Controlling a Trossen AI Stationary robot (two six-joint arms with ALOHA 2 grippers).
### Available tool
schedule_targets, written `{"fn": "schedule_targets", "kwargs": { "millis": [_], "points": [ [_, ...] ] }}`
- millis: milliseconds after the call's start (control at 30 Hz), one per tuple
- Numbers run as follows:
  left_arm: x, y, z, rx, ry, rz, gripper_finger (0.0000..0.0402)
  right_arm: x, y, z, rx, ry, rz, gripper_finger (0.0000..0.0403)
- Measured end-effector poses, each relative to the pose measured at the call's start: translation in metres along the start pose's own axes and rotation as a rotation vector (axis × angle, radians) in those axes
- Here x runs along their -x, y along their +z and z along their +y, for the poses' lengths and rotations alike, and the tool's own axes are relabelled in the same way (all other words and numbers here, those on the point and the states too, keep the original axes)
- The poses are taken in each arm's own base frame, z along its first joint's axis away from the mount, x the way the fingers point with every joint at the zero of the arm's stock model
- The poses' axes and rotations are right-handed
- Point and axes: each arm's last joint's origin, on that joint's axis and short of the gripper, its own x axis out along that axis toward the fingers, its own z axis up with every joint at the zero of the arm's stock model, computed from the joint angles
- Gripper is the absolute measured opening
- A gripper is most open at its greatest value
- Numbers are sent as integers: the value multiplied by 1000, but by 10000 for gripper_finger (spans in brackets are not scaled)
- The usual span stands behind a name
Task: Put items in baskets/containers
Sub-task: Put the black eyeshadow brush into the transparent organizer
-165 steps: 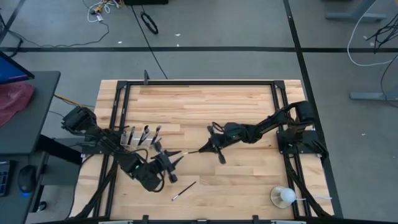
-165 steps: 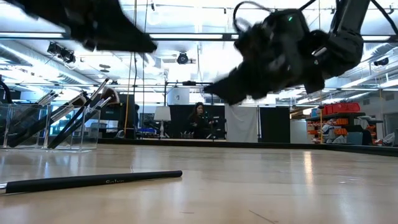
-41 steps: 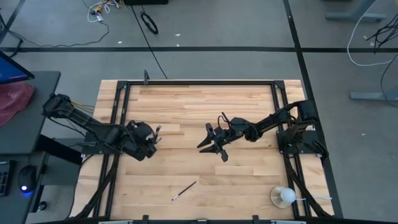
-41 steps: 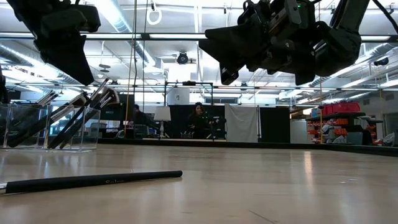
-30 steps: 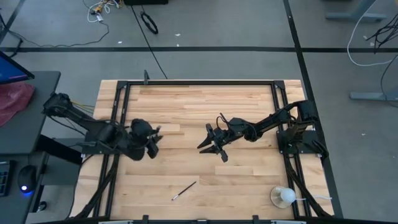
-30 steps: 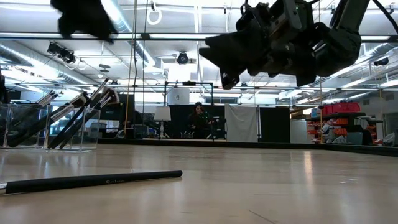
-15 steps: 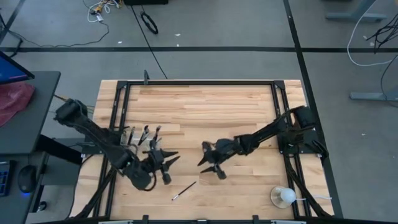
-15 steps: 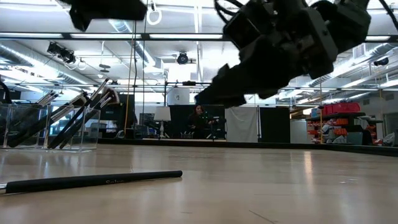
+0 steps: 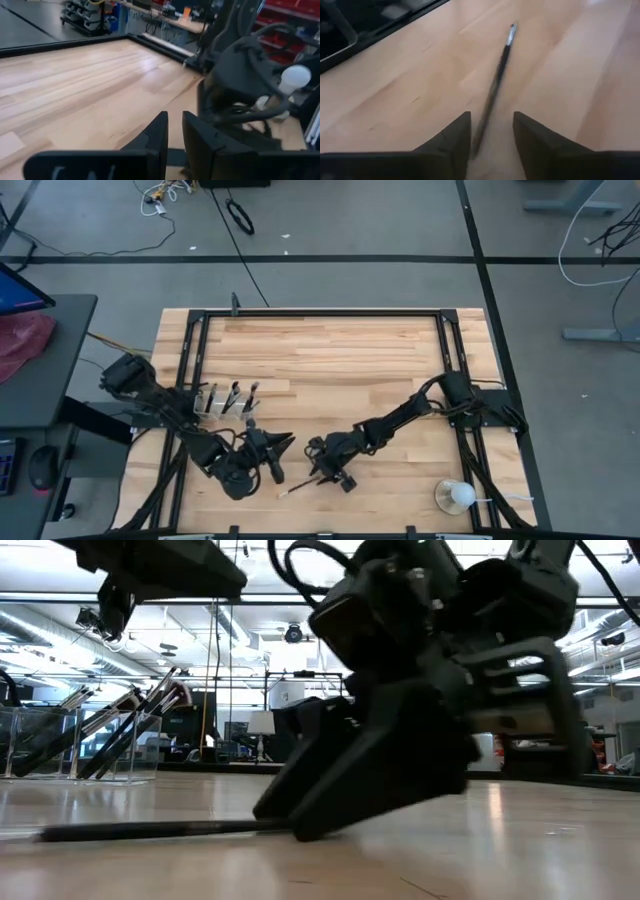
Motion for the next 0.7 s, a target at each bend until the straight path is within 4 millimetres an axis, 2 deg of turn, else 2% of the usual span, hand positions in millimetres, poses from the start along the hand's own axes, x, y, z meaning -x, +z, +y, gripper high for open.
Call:
{"fn": "schedule_targets", "kwargs": {
  "millis": [467,700],
  "points": [
    [5,-1,-4,38,-4,-34,60,4,-9,-24,-52,-130,41,84],
    [11,-2,-6,40,-24,-28,60,14,-21,-42,-128,-246,167,50]
  ]
}}
